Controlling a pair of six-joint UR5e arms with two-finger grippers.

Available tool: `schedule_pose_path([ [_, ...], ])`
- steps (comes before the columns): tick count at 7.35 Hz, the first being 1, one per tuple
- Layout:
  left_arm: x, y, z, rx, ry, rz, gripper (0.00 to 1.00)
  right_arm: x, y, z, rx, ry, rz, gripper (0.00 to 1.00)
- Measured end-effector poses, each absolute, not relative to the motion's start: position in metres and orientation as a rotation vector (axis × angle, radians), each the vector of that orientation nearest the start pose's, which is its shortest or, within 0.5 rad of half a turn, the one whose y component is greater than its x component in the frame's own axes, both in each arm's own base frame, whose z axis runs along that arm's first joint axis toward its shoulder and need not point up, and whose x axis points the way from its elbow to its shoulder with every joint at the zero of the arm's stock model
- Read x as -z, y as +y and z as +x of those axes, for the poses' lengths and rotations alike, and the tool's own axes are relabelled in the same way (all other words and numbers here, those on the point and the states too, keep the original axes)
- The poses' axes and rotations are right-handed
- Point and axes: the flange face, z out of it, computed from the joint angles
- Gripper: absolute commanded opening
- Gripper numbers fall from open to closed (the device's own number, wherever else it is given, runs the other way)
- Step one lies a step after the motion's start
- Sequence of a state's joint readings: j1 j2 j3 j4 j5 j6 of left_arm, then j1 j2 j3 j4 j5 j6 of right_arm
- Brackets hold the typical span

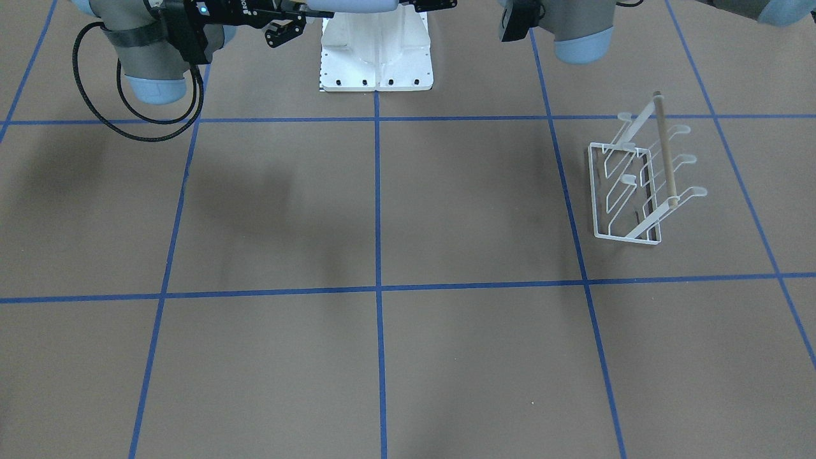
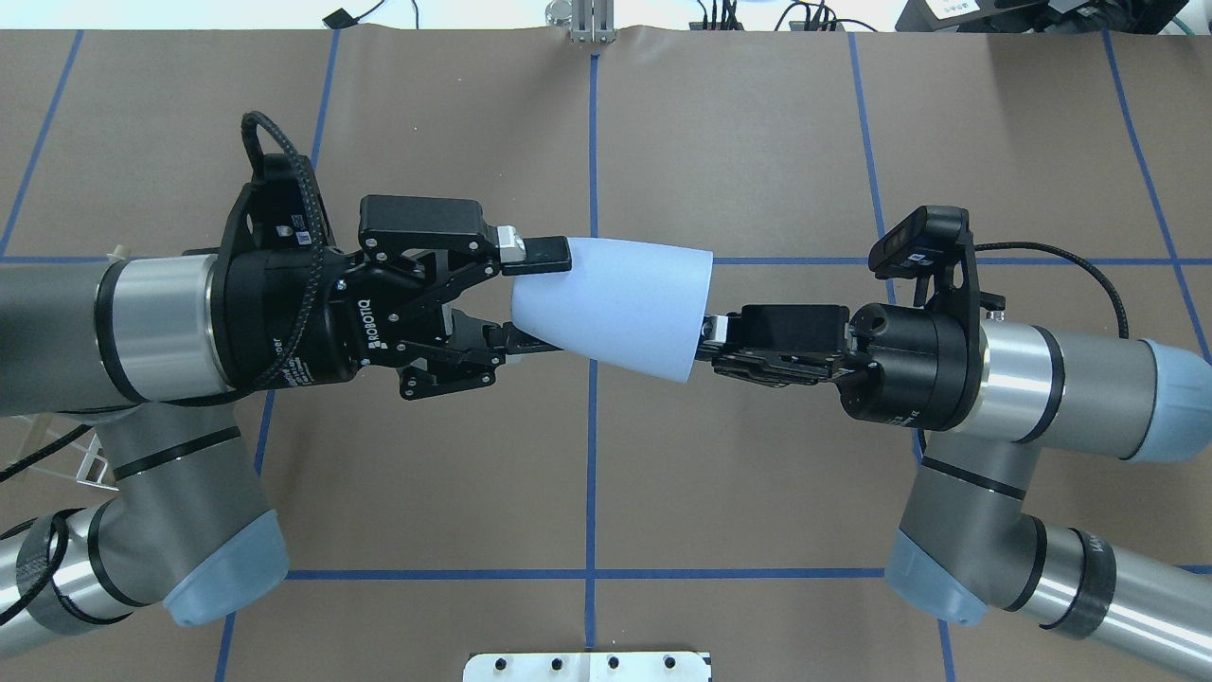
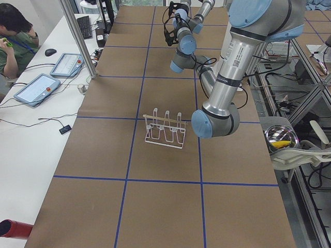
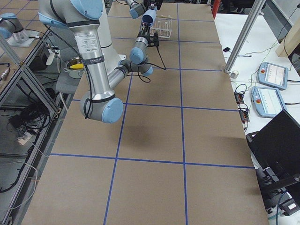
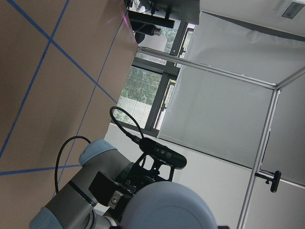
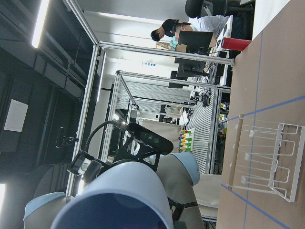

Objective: Hang cup on cup holder
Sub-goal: 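Open and withdraw the right gripper while the left gripper carries the cup away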

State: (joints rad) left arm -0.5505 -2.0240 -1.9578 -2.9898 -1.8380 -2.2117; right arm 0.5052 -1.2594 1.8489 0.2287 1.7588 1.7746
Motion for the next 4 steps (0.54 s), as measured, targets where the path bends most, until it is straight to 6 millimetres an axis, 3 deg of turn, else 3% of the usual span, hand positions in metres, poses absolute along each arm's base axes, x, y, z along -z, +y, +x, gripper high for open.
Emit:
schedule_pose_path([
  [4, -0.1175, -0.3351, 0.3295, 0.321, 2.216, -0.239, 0.0, -0.2121, -0.3188, -0.3321, -0.141, -2.361, 0.234, 1.0],
])
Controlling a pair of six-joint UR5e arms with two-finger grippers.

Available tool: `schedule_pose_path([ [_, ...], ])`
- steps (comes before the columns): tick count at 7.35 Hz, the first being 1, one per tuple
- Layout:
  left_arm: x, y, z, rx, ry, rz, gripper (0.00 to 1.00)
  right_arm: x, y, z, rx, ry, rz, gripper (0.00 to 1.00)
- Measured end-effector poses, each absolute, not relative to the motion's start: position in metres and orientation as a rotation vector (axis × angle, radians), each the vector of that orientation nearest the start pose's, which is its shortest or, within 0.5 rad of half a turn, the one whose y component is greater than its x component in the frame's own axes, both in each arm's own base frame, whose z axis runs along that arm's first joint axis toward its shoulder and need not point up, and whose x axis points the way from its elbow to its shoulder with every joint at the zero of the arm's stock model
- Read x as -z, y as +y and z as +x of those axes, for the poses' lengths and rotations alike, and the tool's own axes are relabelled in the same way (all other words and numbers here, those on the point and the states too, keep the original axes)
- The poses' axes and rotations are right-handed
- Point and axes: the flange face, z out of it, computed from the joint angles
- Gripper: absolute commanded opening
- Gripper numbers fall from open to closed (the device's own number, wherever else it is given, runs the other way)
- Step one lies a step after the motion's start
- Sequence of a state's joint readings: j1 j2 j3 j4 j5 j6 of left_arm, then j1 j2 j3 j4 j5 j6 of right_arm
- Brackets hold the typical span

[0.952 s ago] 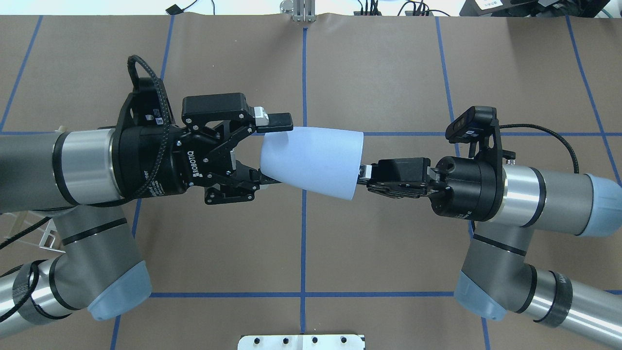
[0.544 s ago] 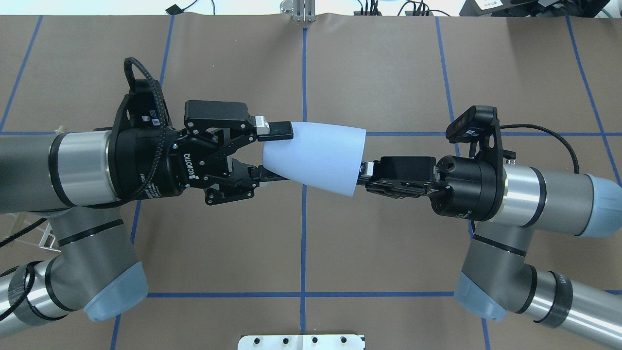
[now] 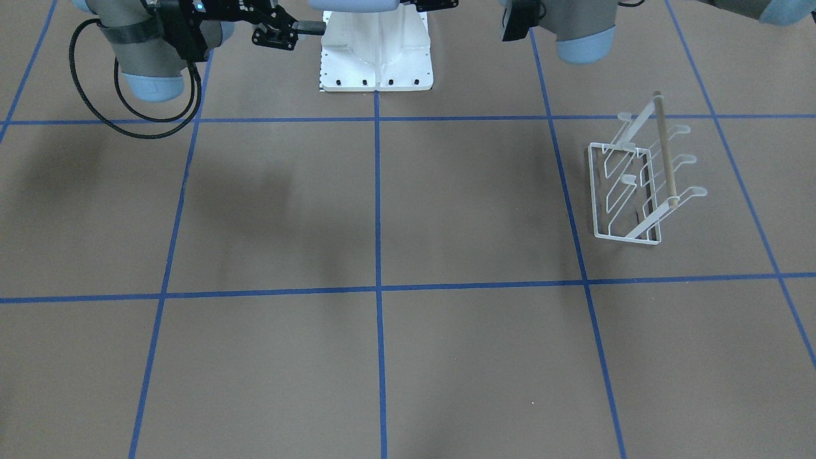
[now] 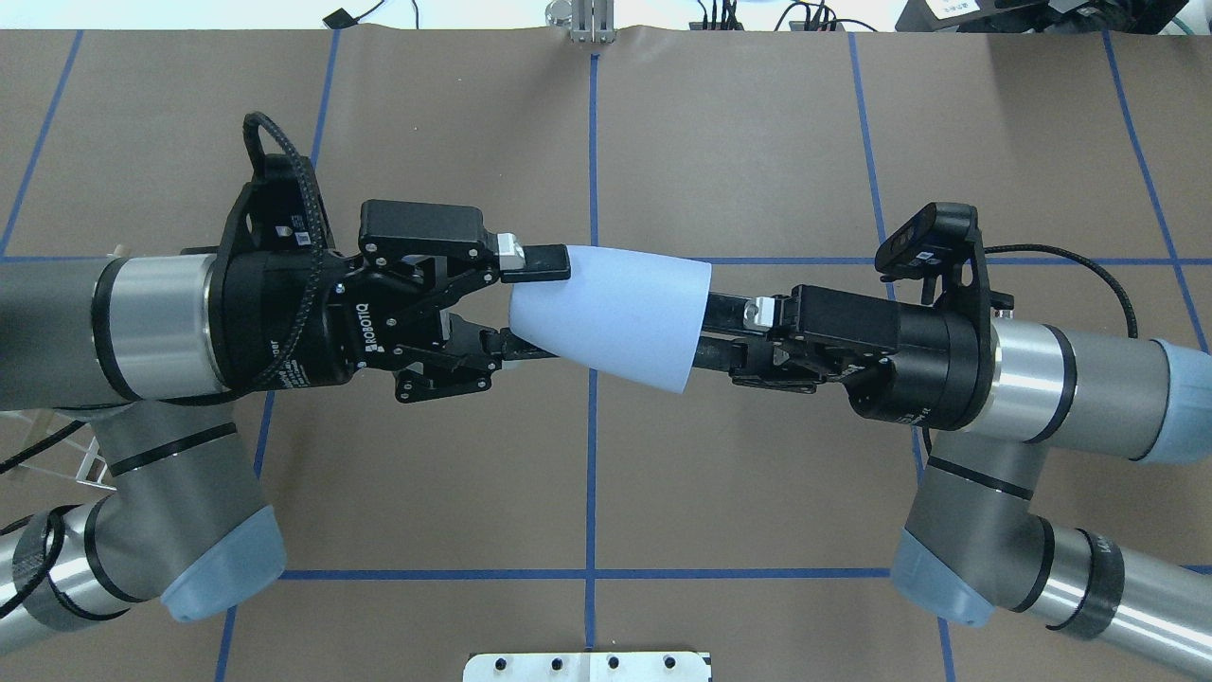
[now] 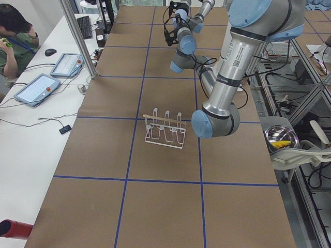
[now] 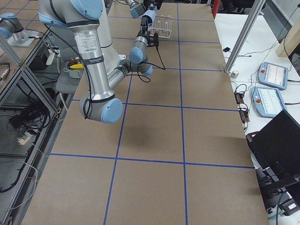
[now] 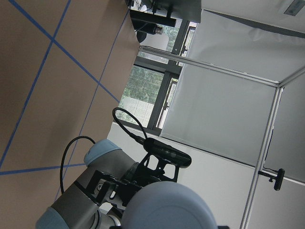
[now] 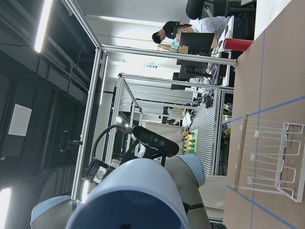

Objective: Hang cup on cup holder
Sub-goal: 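Open and withdraw the right gripper while the left gripper carries the cup away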

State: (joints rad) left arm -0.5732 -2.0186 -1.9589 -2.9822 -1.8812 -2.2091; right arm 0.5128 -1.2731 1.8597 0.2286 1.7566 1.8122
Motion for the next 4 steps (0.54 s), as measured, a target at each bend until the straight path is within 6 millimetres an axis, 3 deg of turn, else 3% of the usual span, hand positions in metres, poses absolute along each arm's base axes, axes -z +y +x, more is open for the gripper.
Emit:
schedule_pose_path([
  [2, -0.132, -0.367, 0.301, 0.318, 2.147, -0.154, 0.0, -0.228, -0.335, -0.32, -0.177, -2.298, 0.276, 1.0],
  [4, -0.146, -0.403, 0.269, 0.3, 2.024, -0.025, 0.0, -0.244, -0.386, -0.278, -0.203, -2.112, 0.385, 1.0],
])
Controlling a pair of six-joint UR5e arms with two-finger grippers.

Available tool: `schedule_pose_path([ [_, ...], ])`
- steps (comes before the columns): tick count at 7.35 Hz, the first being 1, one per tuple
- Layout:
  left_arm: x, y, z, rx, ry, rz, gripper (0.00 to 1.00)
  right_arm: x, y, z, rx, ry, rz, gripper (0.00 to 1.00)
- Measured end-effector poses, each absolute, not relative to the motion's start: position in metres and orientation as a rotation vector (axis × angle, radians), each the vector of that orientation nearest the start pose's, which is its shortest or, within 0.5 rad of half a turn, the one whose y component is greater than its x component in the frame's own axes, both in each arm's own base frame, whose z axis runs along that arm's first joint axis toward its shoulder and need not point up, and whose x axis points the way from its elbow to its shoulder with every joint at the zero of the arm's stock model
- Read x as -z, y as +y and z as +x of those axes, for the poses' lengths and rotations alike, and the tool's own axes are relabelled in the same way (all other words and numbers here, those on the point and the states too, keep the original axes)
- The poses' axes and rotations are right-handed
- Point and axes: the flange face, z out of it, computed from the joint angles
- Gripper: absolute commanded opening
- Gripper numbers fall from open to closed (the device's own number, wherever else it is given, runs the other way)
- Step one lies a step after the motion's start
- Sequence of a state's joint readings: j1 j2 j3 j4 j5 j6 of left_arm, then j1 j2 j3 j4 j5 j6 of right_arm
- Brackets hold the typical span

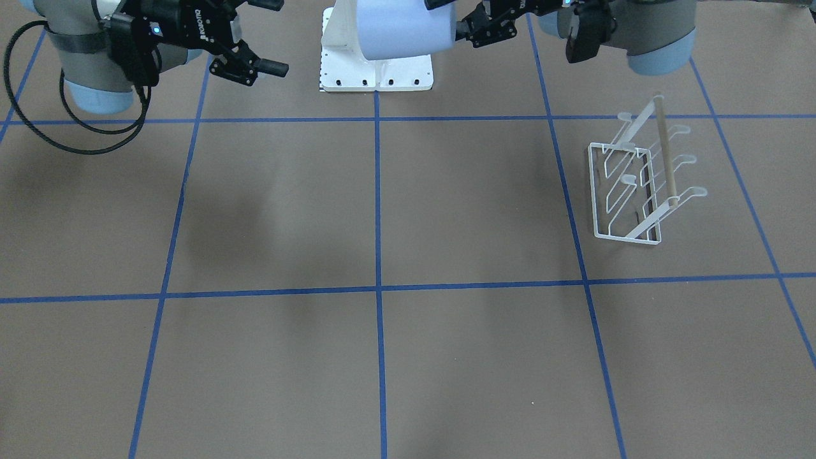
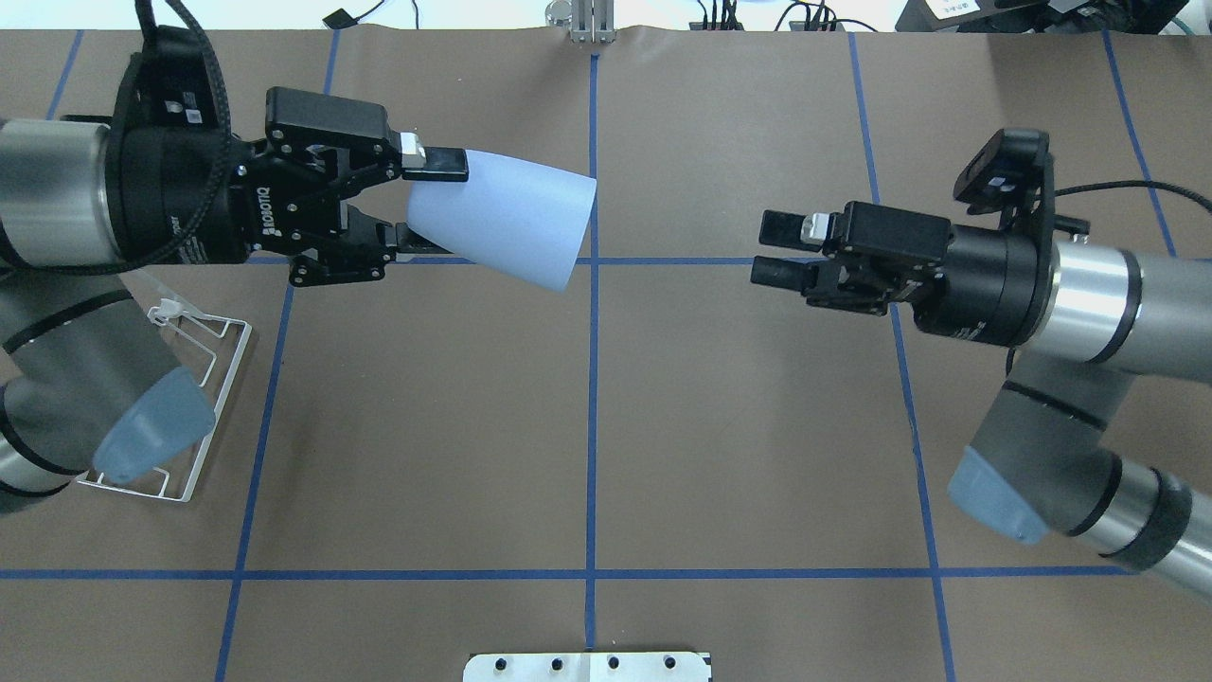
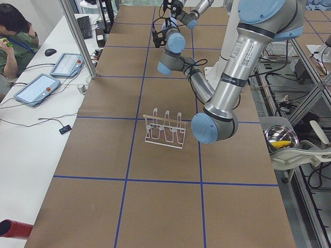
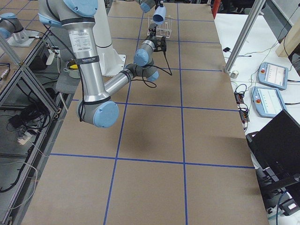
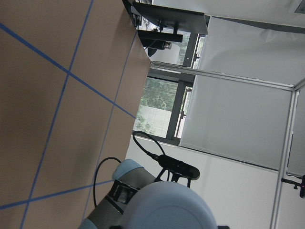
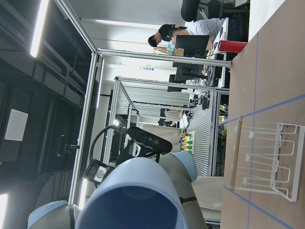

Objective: Hang cup on cup holder
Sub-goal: 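Open and withdraw the right gripper while the left gripper carries the cup away, then move the cup with the left gripper above the white wire rack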

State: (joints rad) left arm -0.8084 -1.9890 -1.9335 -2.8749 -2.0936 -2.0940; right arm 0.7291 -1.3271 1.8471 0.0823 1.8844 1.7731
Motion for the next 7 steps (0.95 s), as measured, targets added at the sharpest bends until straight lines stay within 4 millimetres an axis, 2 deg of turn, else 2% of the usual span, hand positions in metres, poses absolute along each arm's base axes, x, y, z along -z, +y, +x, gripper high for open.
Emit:
schedule_pose_path([
  [2, -0.158, -0.426, 0.255, 0.302, 1.9, 0.09, 0.0, -0.263, -0.454, -0.218, -0.155, -1.75, 0.553, 1.0],
  [3, -0.163, -0.439, 0.246, 0.295, 1.821, 0.153, 0.0, -0.276, -0.477, -0.2, -0.121, -1.579, 0.606, 1.0],
  [5, -0.173, -0.463, 0.22, 0.28, 1.638, 0.265, 0.0, -0.326, -0.505, -0.183, -0.075, -1.296, 0.585, 1.0],
  [7, -0.196, -0.474, 0.203, 0.236, 1.467, 0.345, 0.0, -0.369, -0.529, -0.161, -0.03, -1.058, 0.517, 1.0],
])
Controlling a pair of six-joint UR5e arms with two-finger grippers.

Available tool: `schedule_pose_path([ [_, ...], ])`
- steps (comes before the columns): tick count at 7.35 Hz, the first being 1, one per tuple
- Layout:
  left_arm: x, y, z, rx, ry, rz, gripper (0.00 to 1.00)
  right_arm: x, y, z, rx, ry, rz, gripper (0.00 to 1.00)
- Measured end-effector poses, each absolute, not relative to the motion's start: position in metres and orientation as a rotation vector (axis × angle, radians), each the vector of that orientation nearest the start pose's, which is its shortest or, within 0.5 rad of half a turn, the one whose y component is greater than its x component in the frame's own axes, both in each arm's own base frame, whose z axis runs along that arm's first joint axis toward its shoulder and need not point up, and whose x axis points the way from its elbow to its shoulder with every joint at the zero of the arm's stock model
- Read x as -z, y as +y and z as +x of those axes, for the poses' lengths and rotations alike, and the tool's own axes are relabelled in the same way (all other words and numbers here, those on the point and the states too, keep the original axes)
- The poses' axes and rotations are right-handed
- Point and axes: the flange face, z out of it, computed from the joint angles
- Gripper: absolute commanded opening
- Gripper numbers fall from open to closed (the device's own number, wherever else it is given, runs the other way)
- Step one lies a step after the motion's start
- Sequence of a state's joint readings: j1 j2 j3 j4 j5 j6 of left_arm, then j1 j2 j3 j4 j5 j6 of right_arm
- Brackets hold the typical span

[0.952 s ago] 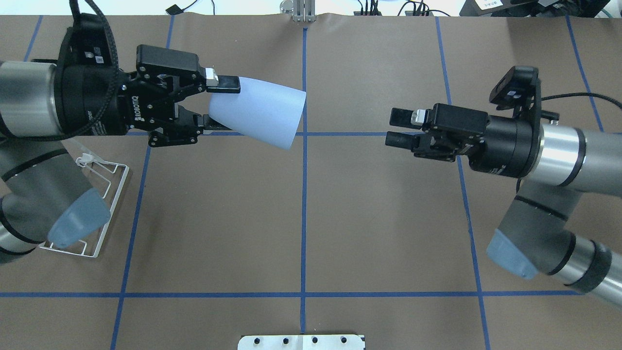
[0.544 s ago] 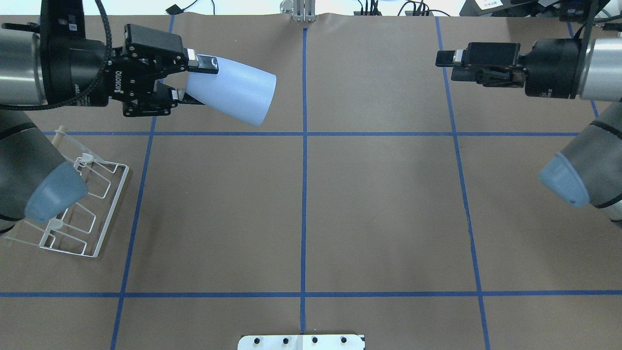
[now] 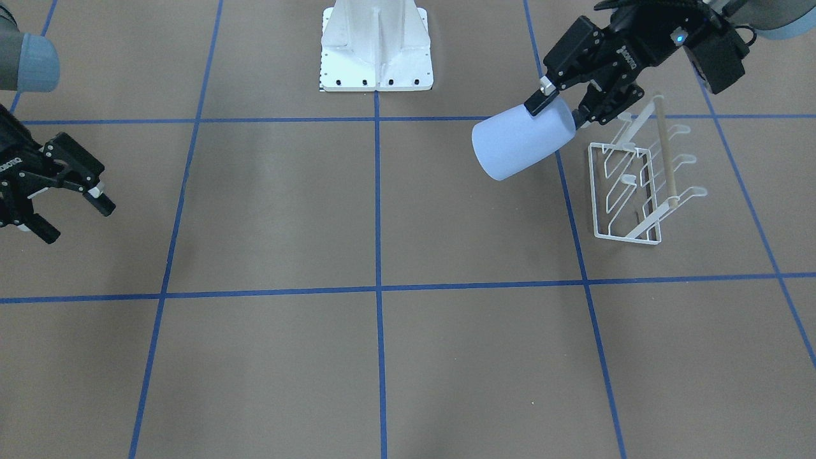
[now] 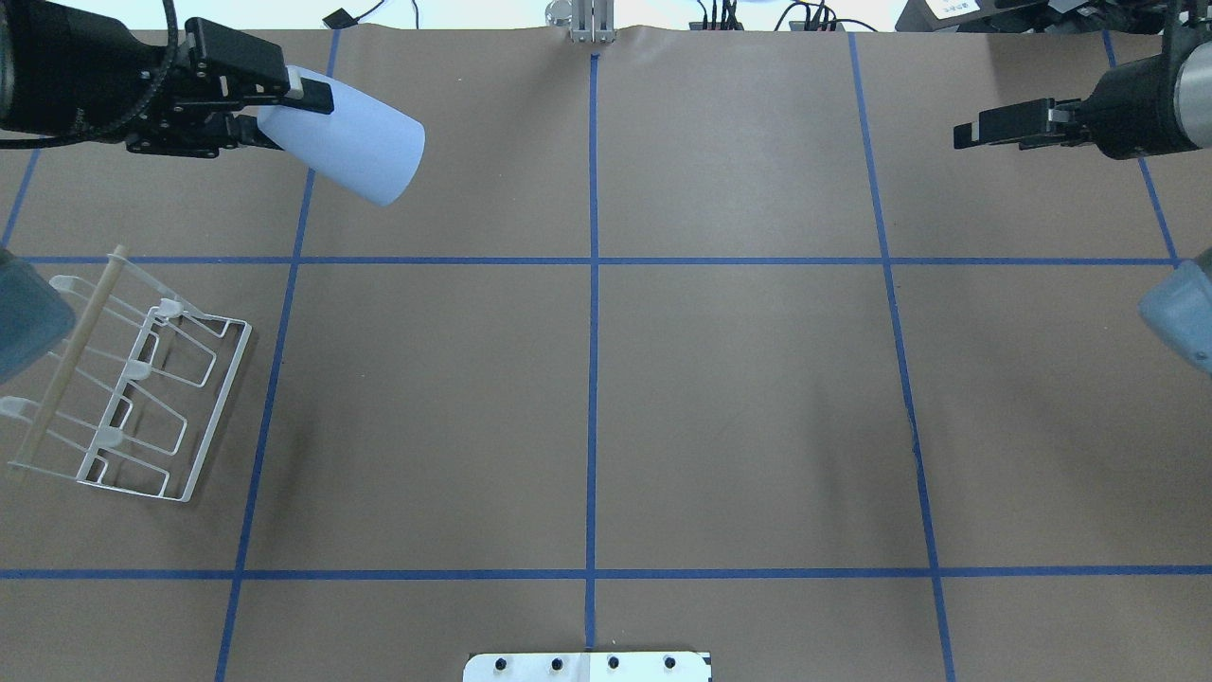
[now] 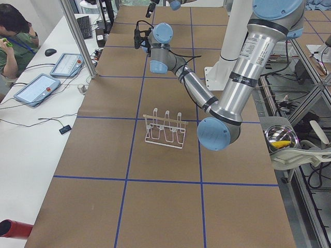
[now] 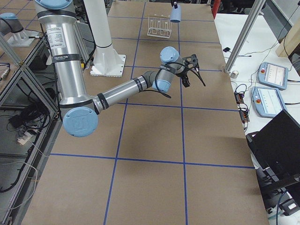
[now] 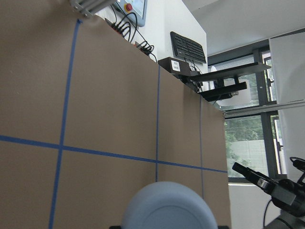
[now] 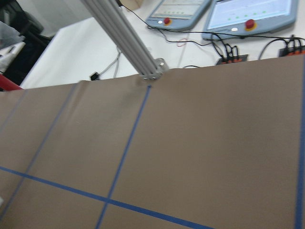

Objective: Hang cup on cup holder
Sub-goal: 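Move the cup with the left gripper above the white wire rack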

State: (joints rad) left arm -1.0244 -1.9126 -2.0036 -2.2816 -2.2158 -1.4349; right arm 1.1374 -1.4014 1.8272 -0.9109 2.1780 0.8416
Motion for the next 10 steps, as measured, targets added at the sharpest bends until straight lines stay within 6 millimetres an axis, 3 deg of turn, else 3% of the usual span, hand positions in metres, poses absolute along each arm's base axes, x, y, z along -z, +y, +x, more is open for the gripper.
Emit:
schedule_pose_path([
  [3, -0.215, -0.488, 0.179, 0.185, 1.264, 0.399, 0.0, -0.415, -0.546, -0.116, 0.117, -0.861, 0.377, 1.0],
  [6, -0.217, -0.476, 0.155, 0.147, 1.022, 0.398, 0.0, -0.458, -0.546, -0.072, 0.203, -0.764, 0.183, 1.0],
  [8, -0.231, -0.469, 0.149, 0.115, 0.874, 0.372, 0.0, -0.483, -0.537, -0.055, 0.168, -0.742, 0.089, 1.0],
  [10, -0.252, -0.462, 0.156, 0.093, 0.823, 0.325, 0.0, -0.51, -0.532, -0.049, 0.141, -0.731, 0.035, 1.0],
])
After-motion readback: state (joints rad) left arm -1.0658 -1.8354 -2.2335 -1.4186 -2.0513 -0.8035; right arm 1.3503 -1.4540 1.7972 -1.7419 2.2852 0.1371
